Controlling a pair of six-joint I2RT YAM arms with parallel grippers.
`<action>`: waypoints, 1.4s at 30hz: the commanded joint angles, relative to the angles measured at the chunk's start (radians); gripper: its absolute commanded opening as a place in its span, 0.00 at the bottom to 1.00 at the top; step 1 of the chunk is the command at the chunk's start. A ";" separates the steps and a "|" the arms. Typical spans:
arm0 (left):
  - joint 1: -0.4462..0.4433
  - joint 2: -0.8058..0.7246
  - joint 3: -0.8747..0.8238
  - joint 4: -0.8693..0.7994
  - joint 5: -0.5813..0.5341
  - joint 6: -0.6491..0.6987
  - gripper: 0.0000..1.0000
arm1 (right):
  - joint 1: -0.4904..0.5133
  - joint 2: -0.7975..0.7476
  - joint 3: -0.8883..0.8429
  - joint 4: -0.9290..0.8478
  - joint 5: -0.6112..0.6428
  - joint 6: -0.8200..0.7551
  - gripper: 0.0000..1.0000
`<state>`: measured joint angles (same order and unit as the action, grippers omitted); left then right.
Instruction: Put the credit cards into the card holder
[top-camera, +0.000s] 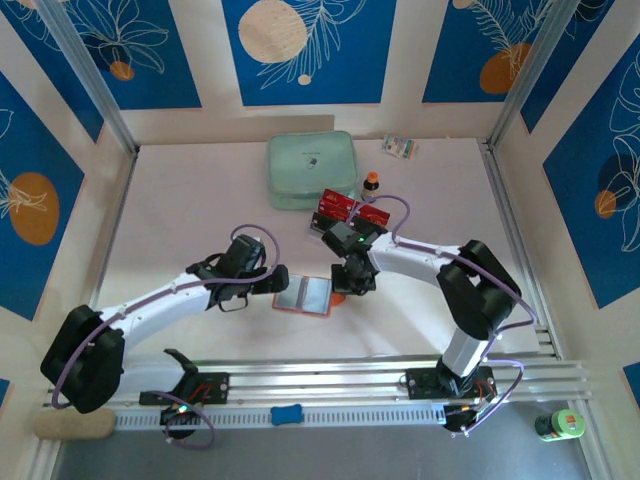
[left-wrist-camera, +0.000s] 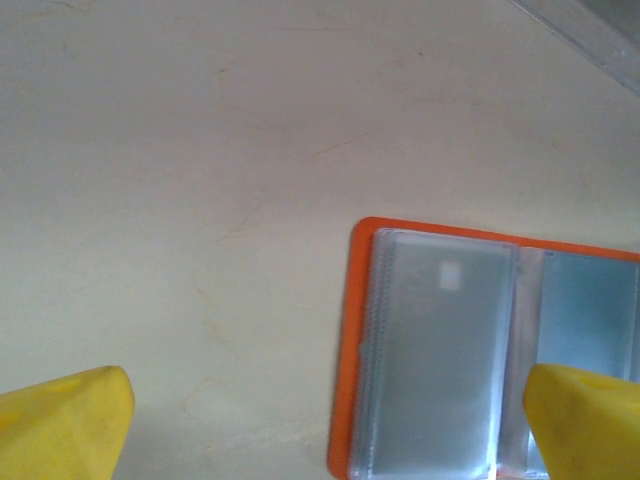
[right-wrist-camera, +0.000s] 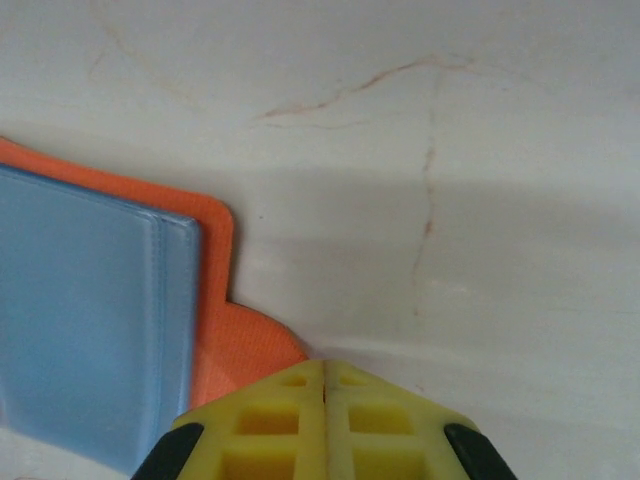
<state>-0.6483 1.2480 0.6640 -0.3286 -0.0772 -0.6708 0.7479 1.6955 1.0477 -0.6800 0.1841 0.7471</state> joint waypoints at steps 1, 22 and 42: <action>-0.005 0.011 0.024 0.012 0.020 0.021 1.00 | -0.017 -0.054 -0.020 -0.007 -0.002 -0.006 0.00; -0.004 -0.002 0.020 0.004 -0.002 0.021 1.00 | -0.155 -0.002 0.458 -0.113 0.081 -0.484 0.53; -0.005 -0.029 -0.001 -0.009 -0.016 0.020 1.00 | -0.130 0.404 0.906 -0.311 0.120 -0.836 0.38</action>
<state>-0.6483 1.2388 0.6640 -0.3256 -0.0788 -0.6704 0.6094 2.0720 1.9057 -0.9279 0.2897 -0.0315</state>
